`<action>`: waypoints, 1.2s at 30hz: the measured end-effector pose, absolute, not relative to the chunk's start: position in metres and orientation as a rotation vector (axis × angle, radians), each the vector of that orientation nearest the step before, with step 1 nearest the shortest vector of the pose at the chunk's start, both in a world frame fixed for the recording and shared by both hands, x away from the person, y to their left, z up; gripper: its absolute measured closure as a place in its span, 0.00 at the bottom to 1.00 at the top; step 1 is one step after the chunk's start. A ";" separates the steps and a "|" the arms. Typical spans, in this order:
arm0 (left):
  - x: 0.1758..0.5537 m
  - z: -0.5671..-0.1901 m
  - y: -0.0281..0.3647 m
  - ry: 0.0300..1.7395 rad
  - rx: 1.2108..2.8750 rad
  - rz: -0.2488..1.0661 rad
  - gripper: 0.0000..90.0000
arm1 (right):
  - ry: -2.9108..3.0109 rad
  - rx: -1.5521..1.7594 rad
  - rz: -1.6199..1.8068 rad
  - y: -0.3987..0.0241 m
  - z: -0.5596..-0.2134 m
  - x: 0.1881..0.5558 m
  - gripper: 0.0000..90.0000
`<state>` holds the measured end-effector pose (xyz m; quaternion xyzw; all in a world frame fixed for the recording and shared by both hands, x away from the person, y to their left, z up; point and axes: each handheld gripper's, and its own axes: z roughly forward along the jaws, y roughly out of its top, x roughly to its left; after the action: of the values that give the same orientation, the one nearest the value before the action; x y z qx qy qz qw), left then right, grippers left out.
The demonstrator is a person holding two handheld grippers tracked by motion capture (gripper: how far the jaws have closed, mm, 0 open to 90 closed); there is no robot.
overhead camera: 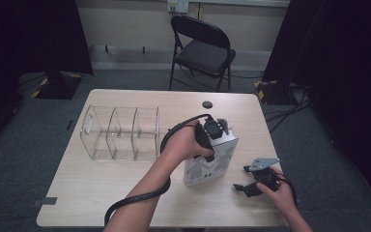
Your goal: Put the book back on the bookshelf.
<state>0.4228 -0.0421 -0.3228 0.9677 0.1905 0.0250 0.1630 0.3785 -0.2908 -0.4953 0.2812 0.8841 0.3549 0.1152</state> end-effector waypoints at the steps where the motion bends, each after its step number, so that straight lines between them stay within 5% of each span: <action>1: 0.423 -0.323 -0.042 0.549 2.758 0.065 0.52 | 2.586 0.823 1.042 -0.291 -0.496 0.378 0.14; 36: 0.412 -0.320 -0.044 0.711 2.767 0.051 0.58 | 2.535 0.847 1.093 -0.291 -0.500 0.375 0.13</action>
<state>0.4125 -0.0436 -0.3204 0.9586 0.2464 0.0176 0.1418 0.3747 -0.2906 -0.5000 0.2908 0.8708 0.3756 0.1268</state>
